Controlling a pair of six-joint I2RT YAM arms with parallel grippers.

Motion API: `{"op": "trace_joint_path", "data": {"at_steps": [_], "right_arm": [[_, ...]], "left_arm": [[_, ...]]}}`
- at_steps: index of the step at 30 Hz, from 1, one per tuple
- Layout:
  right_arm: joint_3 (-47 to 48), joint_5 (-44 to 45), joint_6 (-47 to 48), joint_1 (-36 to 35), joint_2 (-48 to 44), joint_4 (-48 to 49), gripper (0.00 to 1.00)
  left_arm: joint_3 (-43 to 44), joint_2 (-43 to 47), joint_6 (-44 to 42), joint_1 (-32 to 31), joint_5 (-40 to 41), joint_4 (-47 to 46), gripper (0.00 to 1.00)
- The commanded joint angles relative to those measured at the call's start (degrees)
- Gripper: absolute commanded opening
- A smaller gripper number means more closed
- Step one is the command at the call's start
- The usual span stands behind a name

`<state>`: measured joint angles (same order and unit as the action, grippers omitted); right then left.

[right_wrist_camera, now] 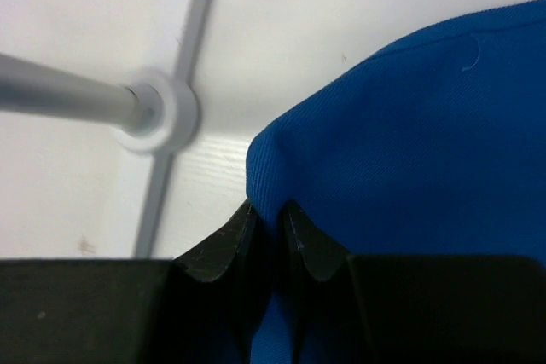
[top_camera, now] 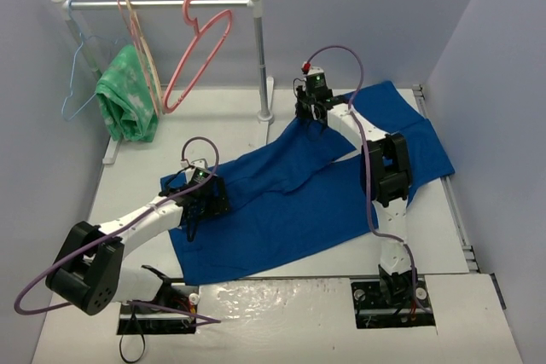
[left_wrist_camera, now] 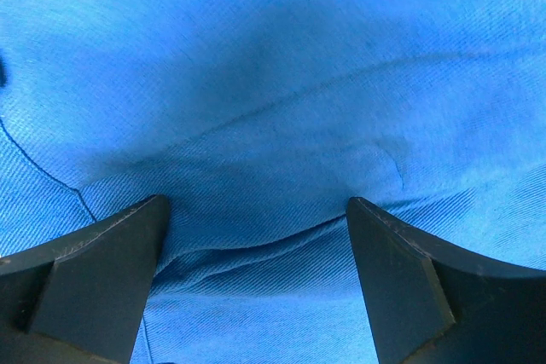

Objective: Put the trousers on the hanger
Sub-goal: Flatten out the trousers at the center of the board.

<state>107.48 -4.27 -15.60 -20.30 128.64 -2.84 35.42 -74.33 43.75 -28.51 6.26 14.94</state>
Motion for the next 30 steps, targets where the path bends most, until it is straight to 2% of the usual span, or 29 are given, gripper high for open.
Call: {"op": "trace_joint_path", "data": {"at_steps": [1, 3, 6, 8, 12, 18, 23, 30], "right_arm": [[6.0, -1.7, -1.6, 2.1, -2.3, 5.8, 0.30], [5.2, -1.5, -1.5, 2.7, -2.4, 5.6, 0.39], [0.8, 0.4, 0.0, 3.2, -6.6, 5.6, 0.64], [-2.2, 2.0, 1.3, 3.2, -10.3, 5.5, 0.75], [-12.9, 6.6, 1.7, 3.7, -18.5, 5.2, 0.77], [-30.0, 11.9, -1.8, 4.1, -26.7, 5.2, 0.77], [-45.5, 14.1, -7.6, 4.5, -33.5, 8.3, 0.77], [-59.2, 12.0, -12.6, 4.2, -44.3, 11.4, 0.77]], "left_arm": [[0.9, 1.0, 2.8, -0.3, -0.6, 6.0, 0.83], [2.8, 2.1, 2.5, -0.2, 1.1, 7.4, 0.83], [6.6, 4.8, 1.5, -0.2, 4.0, 10.2, 0.83], [9.7, 5.9, 0.0, -0.1, 5.0, 11.0, 0.83], [17.8, 5.0, -5.3, 3.0, 5.2, 13.6, 0.83], [27.5, -1.3, -13.6, 10.7, -1.6, 16.9, 0.83], [34.9, -8.7, -18.1, 11.8, -1.5, 20.5, 0.83], [42.2, -20.8, -23.0, 12.6, -3.8, 21.6, 0.83]]}}
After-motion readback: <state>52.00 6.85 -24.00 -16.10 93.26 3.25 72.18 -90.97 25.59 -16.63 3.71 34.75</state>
